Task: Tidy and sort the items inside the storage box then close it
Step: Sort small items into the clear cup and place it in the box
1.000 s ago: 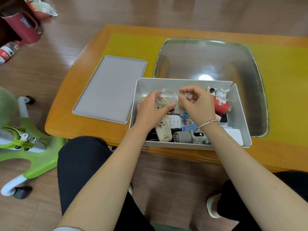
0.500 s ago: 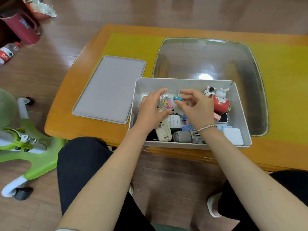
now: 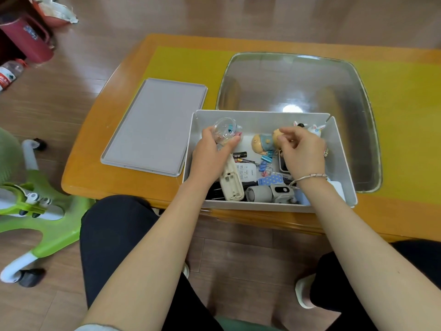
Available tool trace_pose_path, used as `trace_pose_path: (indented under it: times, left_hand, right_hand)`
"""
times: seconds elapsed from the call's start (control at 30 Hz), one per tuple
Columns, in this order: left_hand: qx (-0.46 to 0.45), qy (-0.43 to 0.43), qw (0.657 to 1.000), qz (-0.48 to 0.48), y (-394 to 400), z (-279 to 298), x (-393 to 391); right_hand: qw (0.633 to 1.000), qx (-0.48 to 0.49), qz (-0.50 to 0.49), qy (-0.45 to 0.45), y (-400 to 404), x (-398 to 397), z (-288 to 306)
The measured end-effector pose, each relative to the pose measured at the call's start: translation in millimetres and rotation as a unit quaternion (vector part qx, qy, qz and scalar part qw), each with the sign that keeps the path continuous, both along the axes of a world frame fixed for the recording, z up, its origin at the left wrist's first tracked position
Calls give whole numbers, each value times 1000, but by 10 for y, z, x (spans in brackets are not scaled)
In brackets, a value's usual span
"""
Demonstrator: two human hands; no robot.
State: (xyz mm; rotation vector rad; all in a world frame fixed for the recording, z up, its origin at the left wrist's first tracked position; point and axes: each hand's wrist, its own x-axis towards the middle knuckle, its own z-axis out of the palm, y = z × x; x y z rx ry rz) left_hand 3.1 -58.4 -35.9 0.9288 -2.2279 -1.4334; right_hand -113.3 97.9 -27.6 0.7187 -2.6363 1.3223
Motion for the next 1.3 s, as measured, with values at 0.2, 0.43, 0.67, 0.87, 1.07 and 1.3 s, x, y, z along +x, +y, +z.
trace_pose_path:
  times: [0.2,0.43,0.67,0.87,1.07,1.3]
  left_hand:
    - [-49,26,998,-10,-44,-57,-17]
    - [-56,71,996,-16,-21,-29,10]
    - [13,74,997,11,11,9,-3]
    - [20,87,996,9,-27,-47,-16]
    - [-27,109,994,4,-31,-28,-7]
    - [-34,130,991,-7,12,45,37]
  right_hand:
    - [978,196,75,16,41,-19,2]
    - [941,317,116,-6,-88,-15,-42]
    - [992,92,83,31,-39,-28,20]
    - [995,62,65,-47,40,-56,22]
    - [974,196,77,-79,13,-152,84]
    - [933,336,77,-108,-99,-142,59]
